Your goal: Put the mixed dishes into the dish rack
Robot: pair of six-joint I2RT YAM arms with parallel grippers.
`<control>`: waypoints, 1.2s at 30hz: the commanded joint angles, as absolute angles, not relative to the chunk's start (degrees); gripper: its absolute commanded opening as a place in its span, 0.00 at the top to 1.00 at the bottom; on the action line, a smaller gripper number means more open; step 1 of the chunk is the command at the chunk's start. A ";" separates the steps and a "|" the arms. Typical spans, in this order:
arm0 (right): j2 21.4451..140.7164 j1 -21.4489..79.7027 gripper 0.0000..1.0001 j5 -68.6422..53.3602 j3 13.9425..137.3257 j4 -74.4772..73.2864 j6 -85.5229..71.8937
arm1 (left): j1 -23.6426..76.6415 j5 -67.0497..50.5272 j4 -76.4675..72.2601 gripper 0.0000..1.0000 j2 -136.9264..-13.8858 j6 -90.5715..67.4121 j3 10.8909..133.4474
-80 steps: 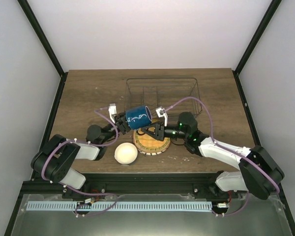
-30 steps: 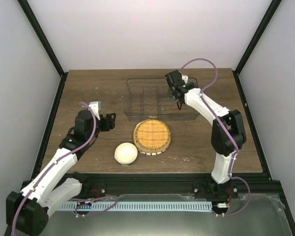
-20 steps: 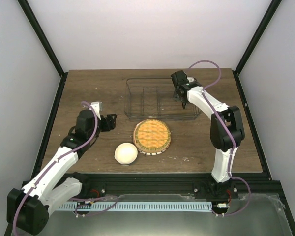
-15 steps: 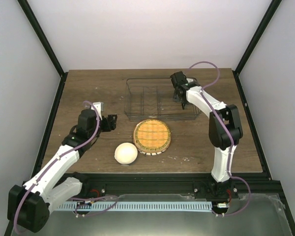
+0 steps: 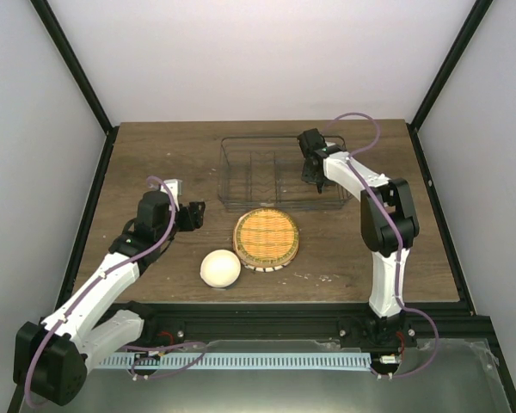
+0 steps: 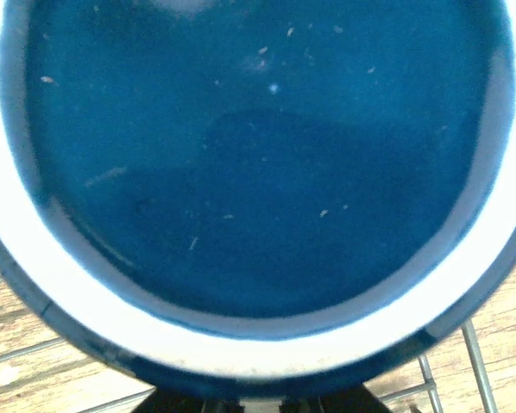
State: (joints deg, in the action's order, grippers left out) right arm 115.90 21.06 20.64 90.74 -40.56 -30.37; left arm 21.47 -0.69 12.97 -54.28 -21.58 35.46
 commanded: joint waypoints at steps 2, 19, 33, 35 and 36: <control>116.12 19.02 0.99 21.68 94.44 -36.55 -29.09 | 21.45 -0.64 14.71 0.26 -54.46 -20.26 36.85; 115.51 18.33 0.63 17.81 93.49 -34.55 -27.21 | 21.45 -0.60 17.24 0.26 -54.09 -20.05 36.64; 110.28 19.90 0.48 22.93 96.71 -41.55 -26.28 | 29.82 5.69 26.86 0.25 -60.00 -23.38 37.68; 108.74 20.08 0.45 22.49 95.97 -41.87 -25.93 | 30.03 6.07 27.47 0.24 -60.25 -24.07 36.82; 107.82 20.22 0.43 22.17 95.27 -41.75 -25.88 | 30.05 6.41 27.86 0.24 -60.14 -24.34 36.46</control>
